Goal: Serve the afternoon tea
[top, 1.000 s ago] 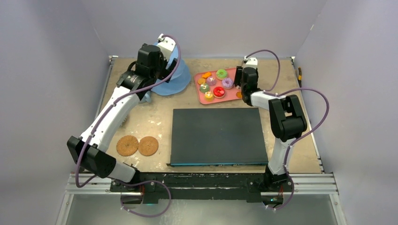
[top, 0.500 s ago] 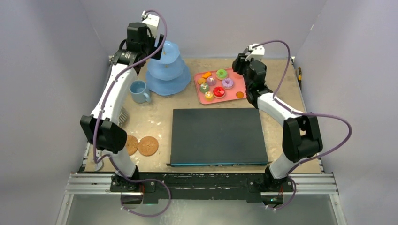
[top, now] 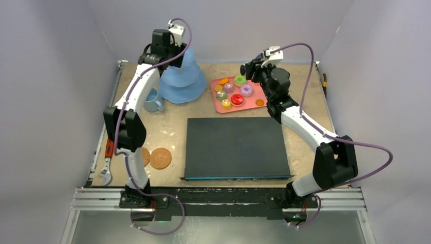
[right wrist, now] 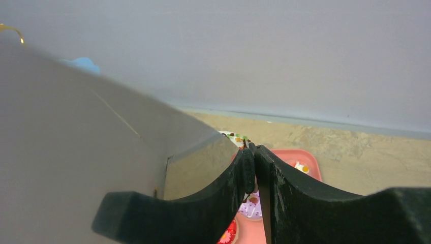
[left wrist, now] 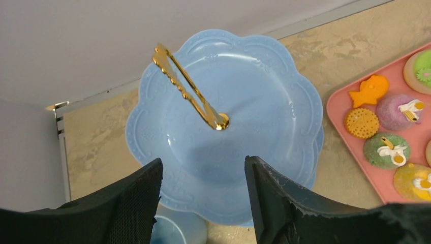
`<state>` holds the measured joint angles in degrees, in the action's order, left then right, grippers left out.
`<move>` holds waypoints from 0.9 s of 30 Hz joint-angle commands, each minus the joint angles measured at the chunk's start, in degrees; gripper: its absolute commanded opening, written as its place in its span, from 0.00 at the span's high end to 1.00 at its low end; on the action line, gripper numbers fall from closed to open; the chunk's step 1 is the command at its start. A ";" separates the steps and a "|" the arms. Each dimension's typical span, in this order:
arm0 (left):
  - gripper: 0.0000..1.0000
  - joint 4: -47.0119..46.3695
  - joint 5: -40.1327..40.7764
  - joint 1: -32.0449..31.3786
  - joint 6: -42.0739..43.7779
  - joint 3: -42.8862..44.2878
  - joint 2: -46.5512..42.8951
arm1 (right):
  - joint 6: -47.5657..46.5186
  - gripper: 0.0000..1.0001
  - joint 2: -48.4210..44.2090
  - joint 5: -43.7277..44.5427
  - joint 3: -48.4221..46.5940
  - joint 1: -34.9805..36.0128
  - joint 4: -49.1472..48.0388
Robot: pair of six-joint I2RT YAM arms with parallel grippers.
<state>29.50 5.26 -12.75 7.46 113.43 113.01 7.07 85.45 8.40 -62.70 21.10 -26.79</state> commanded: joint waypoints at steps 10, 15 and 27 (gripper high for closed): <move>0.48 -13.77 -4.99 0.92 -1.25 0.51 1.32 | -0.46 0.53 -3.49 -9.55 -2.25 0.51 2.98; 0.68 -15.86 -4.80 1.52 -3.00 0.28 3.34 | -0.10 0.53 -5.13 -10.51 -1.93 0.52 3.71; 1.00 -19.01 -12.30 2.60 -8.86 -3.53 1.44 | -0.76 0.54 -6.55 -11.32 -1.54 0.51 4.72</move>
<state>12.40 -3.07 -10.57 1.87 111.44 117.12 6.92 80.66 -1.28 -62.70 21.37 -20.51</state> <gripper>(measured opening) 0.025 0.575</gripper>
